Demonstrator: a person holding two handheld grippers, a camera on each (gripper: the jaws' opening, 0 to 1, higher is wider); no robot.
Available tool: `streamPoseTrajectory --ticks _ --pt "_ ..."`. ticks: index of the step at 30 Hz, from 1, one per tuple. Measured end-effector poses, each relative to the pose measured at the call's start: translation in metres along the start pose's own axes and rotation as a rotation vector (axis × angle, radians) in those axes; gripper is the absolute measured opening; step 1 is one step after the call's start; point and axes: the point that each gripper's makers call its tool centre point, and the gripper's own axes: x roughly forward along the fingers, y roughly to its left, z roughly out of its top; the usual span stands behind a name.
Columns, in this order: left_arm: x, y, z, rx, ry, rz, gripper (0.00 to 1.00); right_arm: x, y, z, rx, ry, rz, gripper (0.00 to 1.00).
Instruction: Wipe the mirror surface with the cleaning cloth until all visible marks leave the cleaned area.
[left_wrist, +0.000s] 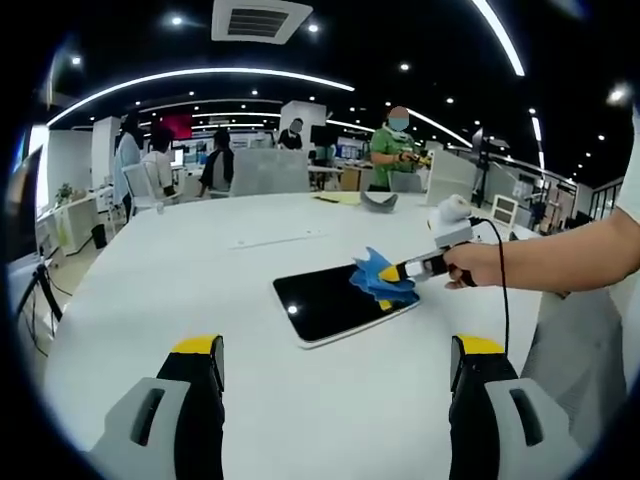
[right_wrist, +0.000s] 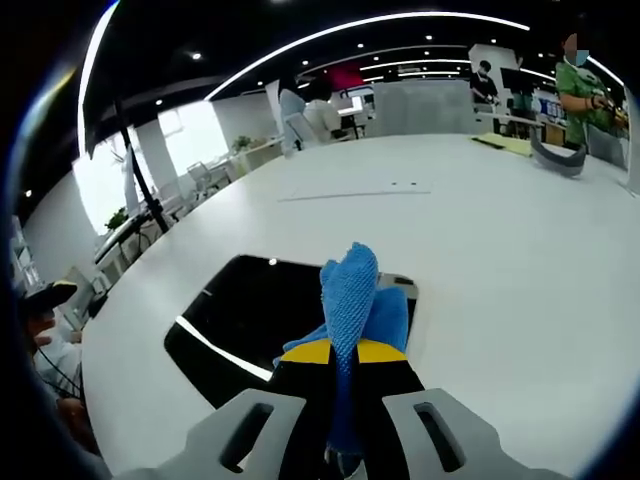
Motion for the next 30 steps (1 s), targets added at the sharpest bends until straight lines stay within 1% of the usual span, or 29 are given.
streamPoseTrajectory --ticks 15,24,30 --pt "0.003 0.003 -0.005 -0.006 0.021 0.003 0.94 0.017 -0.010 0.014 -0.008 0.001 -0.010 0.02" --pt "0.008 0.005 -0.007 -0.004 0.036 -0.003 0.94 0.025 -0.017 0.022 0.015 -0.007 -0.011 0.02" --pt "0.009 0.006 -0.008 -0.004 0.042 -0.001 0.94 0.029 -0.020 0.026 0.016 -0.011 -0.013 0.02"
